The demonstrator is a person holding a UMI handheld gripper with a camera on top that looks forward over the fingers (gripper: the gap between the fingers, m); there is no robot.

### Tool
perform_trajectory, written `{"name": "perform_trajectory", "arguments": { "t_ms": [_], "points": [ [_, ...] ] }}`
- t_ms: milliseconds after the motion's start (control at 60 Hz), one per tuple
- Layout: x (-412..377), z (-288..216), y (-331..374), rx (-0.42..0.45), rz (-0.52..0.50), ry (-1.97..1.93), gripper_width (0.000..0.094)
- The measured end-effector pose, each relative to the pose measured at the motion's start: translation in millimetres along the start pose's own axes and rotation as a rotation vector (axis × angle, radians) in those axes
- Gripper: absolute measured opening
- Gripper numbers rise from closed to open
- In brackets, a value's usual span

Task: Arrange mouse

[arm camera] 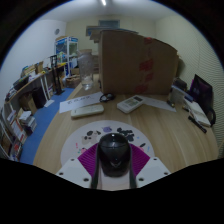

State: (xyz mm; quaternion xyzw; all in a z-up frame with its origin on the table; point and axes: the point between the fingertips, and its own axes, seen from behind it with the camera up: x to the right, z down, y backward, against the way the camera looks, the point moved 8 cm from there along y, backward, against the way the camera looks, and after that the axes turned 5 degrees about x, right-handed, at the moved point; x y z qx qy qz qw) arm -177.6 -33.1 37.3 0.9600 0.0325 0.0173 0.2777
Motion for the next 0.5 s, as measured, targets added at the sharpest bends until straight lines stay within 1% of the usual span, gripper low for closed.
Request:
{"name": "perform_trajectory", "arguments": {
  "t_ms": [117,150,167,183,200,250,267,283,300,500],
  "points": [
    [0.6,-2.6,-0.9,-0.025,-0.011,-0.015,0.0544],
    [1.0,-2.1,-0.9,-0.048,-0.022,-0.023,0.0561],
    [0.8,-2.7,2.3,-0.063,-0.029,-0.030,0.0590],
    [1.0,-2.8,3.2,-0.074,-0.040,-0.038,0.0628],
    [-0.1,-3.3,6.6,-0.082,-0.051,-0.045,0.0709],
    [-1.2,-7.4,17.2,-0.084,-0.089,-0.056,0.0877],
    [-0.1,-9.7,21.4,-0.077,-0.097,-0.054,0.0885],
    [1.0,-11.6,25.9,-0.072,-0.104,-0.053,0.0837],
    [2.4,-13.1,30.9,-0.070,-0.108,-0.050,0.0825],
    [38.6,-22.1,105.2,-0.082,-0.144,-0.099,0.0846]
  ]
}}
